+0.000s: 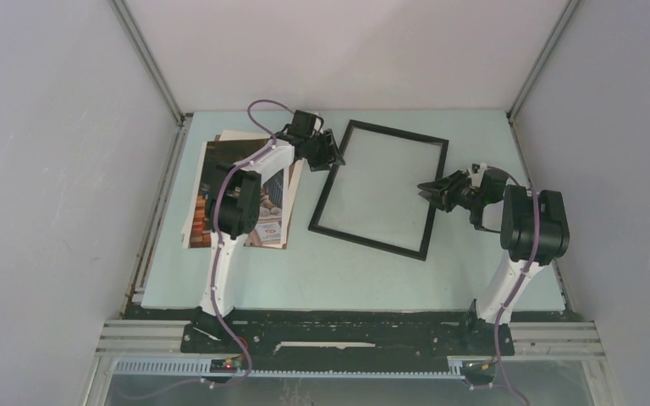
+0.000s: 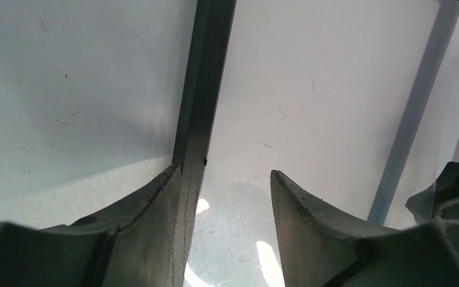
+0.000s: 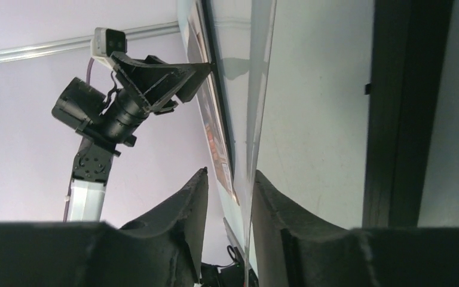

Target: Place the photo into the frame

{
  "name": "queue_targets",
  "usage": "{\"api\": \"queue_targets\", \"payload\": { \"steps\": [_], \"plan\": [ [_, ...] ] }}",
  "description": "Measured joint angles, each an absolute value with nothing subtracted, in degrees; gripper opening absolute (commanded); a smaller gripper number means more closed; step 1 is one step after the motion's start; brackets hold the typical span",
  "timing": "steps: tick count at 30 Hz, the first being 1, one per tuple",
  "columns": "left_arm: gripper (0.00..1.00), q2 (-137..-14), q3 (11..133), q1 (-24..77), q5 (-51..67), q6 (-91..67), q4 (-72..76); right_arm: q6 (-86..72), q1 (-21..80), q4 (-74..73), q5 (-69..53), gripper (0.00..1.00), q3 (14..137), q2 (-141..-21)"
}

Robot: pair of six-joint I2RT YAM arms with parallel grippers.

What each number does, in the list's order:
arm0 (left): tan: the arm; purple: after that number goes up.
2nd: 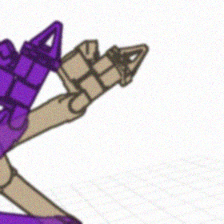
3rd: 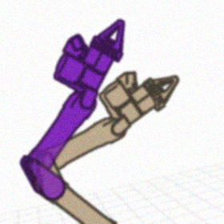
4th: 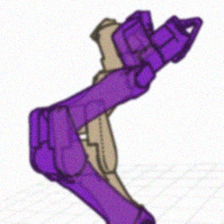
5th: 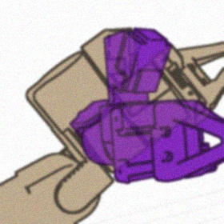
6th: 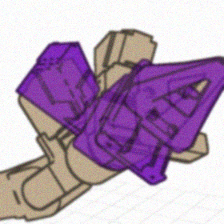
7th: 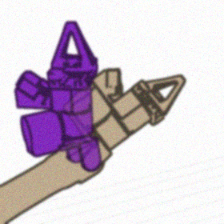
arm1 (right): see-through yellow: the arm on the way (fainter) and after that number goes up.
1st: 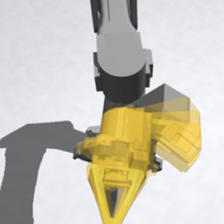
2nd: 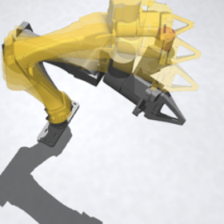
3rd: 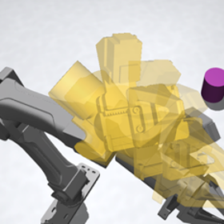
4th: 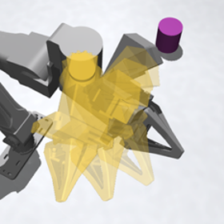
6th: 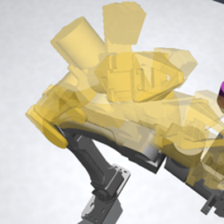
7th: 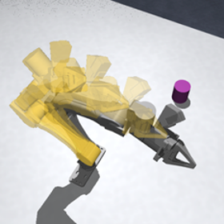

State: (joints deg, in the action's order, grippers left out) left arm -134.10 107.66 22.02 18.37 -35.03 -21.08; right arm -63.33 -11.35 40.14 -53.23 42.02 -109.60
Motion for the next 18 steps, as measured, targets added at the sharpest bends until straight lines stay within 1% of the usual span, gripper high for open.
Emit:
{"api": "queue_targets", "payload": {
  "steps": [6,10,13,18],
  "plan": [
    [0.59,-134.1,107.7,22.0,18.4,-35.0,-21.1,-56.9,-10.3,30.9,-48.9,0.38,44.1,-109.4],
    [0.59,-134.1,107.7,22.0,18.4,-35.0,-21.1,-53.1,-8.6,25.3,-46.1,0.44,46.0,-108.7],
    [0.59,-134.1,107.7,22.0,18.4,-35.0,-21.1,-51.2,-7.9,22.6,-44.7,0.47,46.7,-107.8],
    [0.60,-134.1,107.7,22.0,18.4,-35.0,-21.1,-48.7,-7.2,19.2,-43.1,0.43,47.9,-107.2]
  ]
}}
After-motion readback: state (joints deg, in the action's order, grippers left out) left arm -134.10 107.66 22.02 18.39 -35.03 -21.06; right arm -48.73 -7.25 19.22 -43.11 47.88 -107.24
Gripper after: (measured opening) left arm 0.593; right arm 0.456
